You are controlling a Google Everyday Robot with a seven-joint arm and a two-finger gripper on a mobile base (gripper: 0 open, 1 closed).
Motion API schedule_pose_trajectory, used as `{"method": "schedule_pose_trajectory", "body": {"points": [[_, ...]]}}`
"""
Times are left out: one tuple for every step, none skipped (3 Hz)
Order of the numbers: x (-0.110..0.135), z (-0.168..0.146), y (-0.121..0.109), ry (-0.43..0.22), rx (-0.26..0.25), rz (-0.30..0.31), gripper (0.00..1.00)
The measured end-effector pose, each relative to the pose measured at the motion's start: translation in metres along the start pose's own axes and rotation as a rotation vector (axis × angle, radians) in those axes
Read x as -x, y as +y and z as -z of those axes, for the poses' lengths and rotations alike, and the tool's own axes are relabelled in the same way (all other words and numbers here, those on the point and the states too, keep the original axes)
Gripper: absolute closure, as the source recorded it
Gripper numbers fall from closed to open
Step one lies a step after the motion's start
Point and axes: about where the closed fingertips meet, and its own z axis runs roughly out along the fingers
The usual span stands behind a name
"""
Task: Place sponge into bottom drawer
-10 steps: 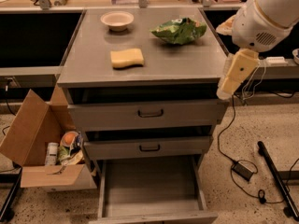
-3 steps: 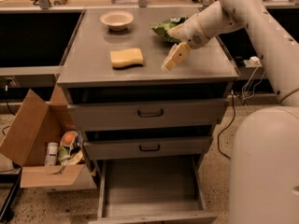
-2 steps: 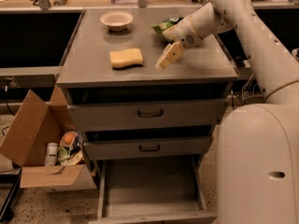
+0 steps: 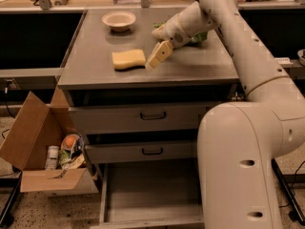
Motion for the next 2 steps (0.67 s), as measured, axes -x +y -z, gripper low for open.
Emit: {"method": "schedule_pose_trajectory", "body": {"points": [[0.006,-0.015,-0.002,0.0,0.017,0.003,0.0],[0.007,-0.028,-0.004,0.015,0.034,0.005,0.0]]}}
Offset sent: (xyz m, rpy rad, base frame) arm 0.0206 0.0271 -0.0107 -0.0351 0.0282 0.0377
